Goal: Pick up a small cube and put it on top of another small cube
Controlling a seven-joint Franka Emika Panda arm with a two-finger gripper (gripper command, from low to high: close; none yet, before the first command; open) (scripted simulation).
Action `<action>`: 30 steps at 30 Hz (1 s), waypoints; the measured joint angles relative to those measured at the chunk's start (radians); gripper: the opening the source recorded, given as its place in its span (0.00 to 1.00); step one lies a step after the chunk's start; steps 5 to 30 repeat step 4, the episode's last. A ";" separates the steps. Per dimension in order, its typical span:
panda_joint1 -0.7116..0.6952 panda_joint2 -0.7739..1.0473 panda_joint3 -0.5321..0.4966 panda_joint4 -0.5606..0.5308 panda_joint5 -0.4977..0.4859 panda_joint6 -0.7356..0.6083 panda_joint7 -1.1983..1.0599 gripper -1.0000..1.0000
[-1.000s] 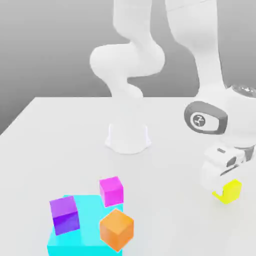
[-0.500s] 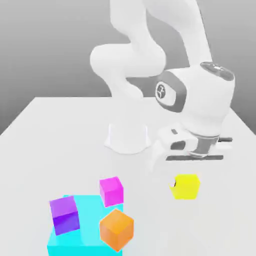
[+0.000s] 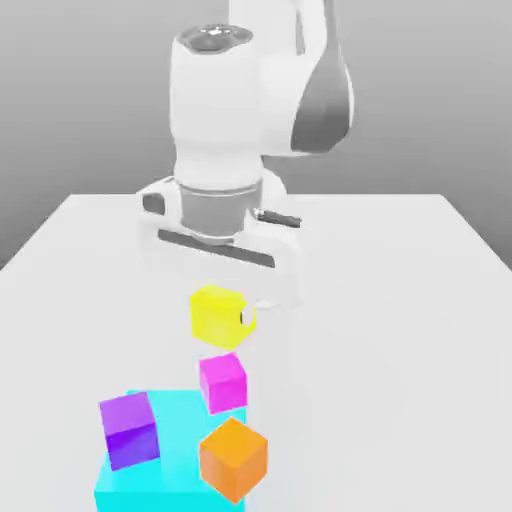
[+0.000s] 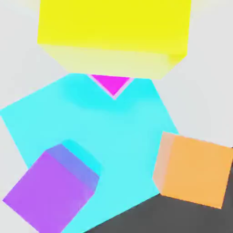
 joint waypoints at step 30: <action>-0.001 0.028 0.001 -0.008 -0.004 0.036 0.003 1.00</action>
